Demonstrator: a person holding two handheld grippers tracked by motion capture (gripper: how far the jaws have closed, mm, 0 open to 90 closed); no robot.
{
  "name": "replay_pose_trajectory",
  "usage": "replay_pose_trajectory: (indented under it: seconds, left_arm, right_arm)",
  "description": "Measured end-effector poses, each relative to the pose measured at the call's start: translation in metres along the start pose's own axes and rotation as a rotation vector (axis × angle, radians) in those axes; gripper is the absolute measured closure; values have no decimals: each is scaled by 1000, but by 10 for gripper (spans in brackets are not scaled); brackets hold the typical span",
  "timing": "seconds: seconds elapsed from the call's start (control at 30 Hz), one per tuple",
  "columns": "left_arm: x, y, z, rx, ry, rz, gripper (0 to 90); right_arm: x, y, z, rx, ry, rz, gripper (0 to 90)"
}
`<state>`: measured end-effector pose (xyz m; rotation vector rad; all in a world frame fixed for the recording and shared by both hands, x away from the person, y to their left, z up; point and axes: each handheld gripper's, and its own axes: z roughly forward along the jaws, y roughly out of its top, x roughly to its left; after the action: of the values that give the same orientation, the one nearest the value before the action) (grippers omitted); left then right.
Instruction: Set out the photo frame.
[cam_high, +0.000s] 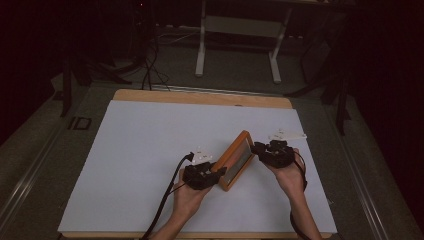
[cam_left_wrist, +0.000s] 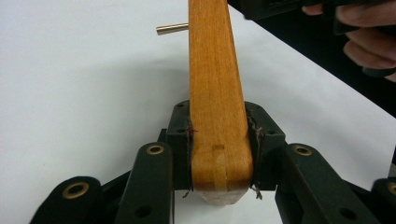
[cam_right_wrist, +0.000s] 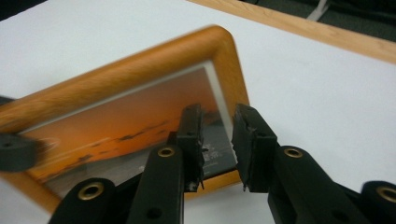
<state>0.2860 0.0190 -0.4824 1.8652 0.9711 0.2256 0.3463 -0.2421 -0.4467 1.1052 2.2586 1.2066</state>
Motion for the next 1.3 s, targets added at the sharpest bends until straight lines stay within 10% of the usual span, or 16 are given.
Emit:
replay_pose_trajectory:
  seconds: [0.8,1.3]
  left_arm:
    - [-14,2,4,1,-66,142,690]
    - [-15,2,8,-5,-208,285,683]
  right_arm:
    - [21,17,-23,-78,47,-82,755]
    - [18,7,-25,-40,57,-91,750]
